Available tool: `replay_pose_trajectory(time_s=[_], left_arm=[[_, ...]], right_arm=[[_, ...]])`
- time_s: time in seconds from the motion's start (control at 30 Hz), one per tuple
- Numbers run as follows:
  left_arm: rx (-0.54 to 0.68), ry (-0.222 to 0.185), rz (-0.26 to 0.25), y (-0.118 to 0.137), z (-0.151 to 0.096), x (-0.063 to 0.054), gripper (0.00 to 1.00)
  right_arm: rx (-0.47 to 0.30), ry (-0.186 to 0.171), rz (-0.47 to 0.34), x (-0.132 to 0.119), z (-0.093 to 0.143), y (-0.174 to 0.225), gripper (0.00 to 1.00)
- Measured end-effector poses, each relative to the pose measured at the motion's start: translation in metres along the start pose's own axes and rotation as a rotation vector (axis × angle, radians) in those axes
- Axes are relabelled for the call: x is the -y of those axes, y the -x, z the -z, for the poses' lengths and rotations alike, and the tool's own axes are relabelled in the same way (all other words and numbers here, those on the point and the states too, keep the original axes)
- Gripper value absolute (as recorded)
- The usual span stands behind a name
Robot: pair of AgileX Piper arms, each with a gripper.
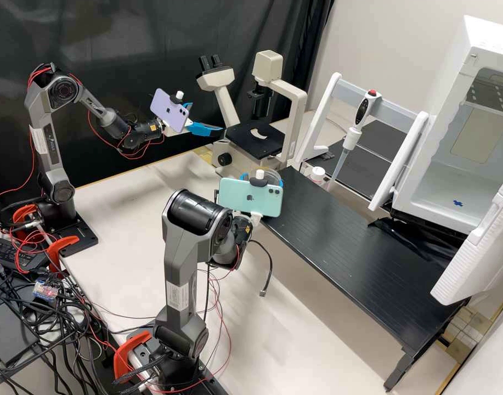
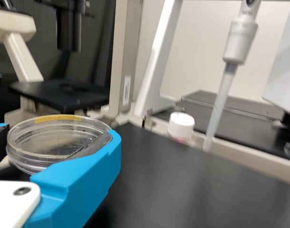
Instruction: Move the petri dish to the bench
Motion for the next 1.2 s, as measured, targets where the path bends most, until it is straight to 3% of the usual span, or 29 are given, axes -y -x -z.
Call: replay_pose_trajectory(time_s=[0.2,0.23,0.63,0.83,1.0,1.1,1.2], left_arm=[[0.000,0.000,0.000,0.000,0.000,0.000,1.00],[0.000,0.000,0.000,0.000,0.000,0.000,1.00],[0.000,0.000,0.000,0.000,0.000,0.000,1.00],[0.000,0.000,0.000,0.000,0.000,0.000,1.00],[0.000,0.000,0.000,0.000,0.000,0.000,1.00],[0.000,0.000,0.000,0.000,0.000,0.000,1.00],[0.000,0.000,0.000,0.000,0.000,0.000,1.00]], right_arm=[[0.009,0.008,0.014,0.010,-0.002,0.020,0.00],[0.011,0.006,0.015,0.010,-0.002,0.020,1.00],[0.051,0.014,0.008,0.016,-0.007,0.023,1.00],[0.045,0.028,-0.042,0.005,-0.002,0.036,1.00],[0.013,0.036,-0.152,-0.013,0.011,0.065,1.00],[0.004,0.016,-0.261,-0.026,0.018,0.083,1.00],[-0.012,-0.030,-0.378,-0.041,0.022,0.098,1.00]])
